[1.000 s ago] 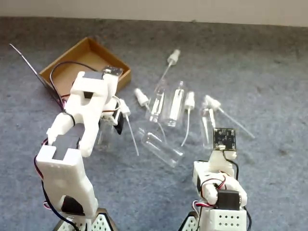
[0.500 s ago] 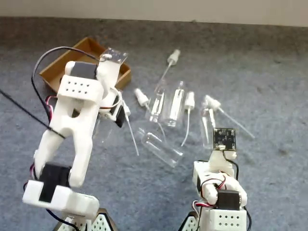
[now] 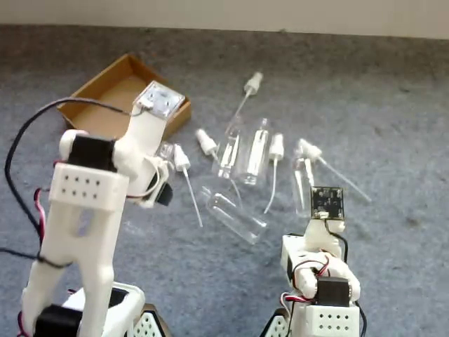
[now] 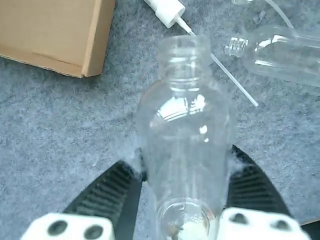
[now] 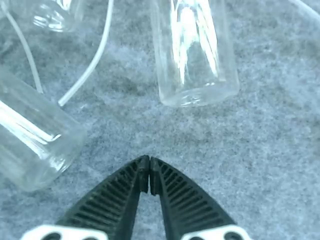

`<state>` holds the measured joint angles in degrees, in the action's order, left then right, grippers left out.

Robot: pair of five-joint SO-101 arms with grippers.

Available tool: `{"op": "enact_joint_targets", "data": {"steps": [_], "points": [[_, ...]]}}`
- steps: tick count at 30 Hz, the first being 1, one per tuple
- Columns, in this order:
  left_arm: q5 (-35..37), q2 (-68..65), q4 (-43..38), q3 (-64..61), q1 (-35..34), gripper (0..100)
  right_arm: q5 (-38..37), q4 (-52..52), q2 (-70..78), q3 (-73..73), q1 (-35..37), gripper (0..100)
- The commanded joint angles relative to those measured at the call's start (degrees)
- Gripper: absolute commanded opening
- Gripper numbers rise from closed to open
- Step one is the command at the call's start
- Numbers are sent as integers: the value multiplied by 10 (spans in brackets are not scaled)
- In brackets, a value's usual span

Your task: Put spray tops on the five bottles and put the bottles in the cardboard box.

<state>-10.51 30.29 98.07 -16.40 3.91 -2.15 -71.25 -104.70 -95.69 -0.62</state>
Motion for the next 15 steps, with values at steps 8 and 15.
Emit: {"op": "enact_joint_targets", "data": {"steps": [8, 15], "points": [[-63, 232, -90, -135, 5, 95, -4, -4, -6, -74, -1, 5], [-81, 313, -239, -292, 5, 95, -7, -2, -7, -70, -6, 9]]}}
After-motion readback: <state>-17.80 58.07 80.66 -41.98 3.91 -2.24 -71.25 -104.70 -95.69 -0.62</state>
